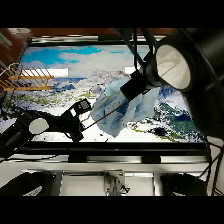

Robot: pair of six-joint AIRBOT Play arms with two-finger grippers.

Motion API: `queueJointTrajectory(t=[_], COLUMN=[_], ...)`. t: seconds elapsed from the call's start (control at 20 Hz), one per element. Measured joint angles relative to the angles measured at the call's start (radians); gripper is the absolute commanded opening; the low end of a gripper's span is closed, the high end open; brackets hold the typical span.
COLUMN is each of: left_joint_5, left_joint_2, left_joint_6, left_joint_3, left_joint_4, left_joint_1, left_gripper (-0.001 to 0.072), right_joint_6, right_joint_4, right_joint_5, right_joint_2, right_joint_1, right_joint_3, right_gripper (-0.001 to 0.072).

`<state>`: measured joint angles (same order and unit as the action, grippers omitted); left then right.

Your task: Fold the shirts.

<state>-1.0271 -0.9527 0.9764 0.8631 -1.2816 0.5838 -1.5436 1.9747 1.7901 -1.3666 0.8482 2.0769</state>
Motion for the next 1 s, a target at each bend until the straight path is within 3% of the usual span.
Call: queueJointTrajectory(t=[0.2, 0.45, 0.7, 1.0], left_joint_5=[-0.004, 0.002, 0.022, 0.021], left_joint_2=[-0.003, -0.005, -0.009, -0.030], left_joint_6=[-0.066, -0.088, -0.120, -0.144], left_joint_3=[0.000, 0.000, 0.000, 0.000], left_joint_4=[0.079, 0.111, 0.194, 0.247], left_joint_1=[0.043, 0.045, -0.064, -0.042], left_gripper=[0.0050, 0.0050, 0.0050, 0.0050], right_joint_6=[-0.047, -0.082, -0.150, -0.175], right_joint_4=[0.006, 0.003, -0.118, -0.222], right_joint_5=[0.000, 0.000, 0.026, 0.051], right_joint_2=[0.004, 0.003, -0.006, -0.059], right_joint_1=[0.037, 0.049, 0.052, 0.053], right_joint_3=[-0.055, -0.084, -0.090, -0.092], right_gripper=[0.0086, 0.0086, 0.0086, 0.0086])
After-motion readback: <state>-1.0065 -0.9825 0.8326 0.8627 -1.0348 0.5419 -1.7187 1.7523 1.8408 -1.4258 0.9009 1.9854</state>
